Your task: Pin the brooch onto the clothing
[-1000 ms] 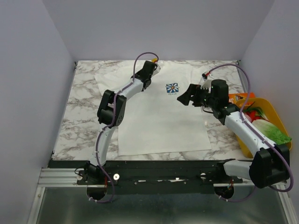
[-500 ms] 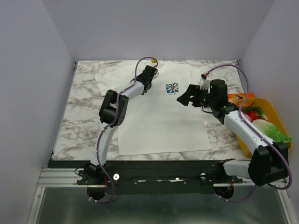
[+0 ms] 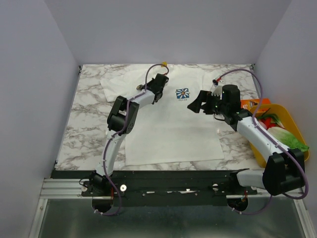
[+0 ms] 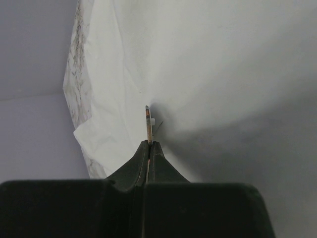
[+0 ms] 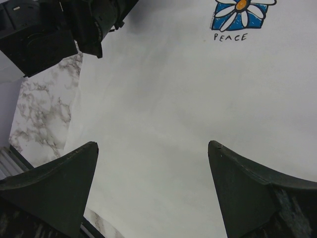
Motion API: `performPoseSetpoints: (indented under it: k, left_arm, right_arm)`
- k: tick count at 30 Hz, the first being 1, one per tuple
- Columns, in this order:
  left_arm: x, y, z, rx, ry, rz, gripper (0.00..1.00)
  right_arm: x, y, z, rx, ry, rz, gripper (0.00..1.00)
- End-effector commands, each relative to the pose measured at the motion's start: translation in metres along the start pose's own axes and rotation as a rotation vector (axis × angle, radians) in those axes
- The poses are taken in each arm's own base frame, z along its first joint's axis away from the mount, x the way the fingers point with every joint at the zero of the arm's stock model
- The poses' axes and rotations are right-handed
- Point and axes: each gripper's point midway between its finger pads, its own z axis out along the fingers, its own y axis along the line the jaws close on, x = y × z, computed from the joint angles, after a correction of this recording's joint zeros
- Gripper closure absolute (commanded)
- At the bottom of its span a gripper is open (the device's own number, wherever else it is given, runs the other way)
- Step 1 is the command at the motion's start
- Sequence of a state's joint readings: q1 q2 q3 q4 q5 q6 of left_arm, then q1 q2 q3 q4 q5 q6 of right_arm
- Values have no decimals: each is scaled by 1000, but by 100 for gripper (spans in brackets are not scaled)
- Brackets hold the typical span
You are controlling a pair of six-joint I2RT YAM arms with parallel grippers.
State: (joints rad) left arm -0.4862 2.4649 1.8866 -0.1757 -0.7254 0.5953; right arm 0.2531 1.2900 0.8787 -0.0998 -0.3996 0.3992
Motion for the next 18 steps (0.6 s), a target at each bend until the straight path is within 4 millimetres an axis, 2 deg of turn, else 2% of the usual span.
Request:
performPoseSetpoints:
  k: [1,4,13,18]
  left_arm:
    - [-3,-20,-1,-27,-2,40,100]
    - [-9,-27,-5,-19,-15,44,100]
    - [-32,-29,-14,16,-68,-21,100]
    - [-46,-22,-22,45,-104,-76,100]
  right_arm:
    - [4,-1,1,-9,18,4,0]
    - [4,-2,0,-7,19,5,0]
    - [6,-1,2,-19,32,11,0]
    - [5,0,2,-22,31,11,0]
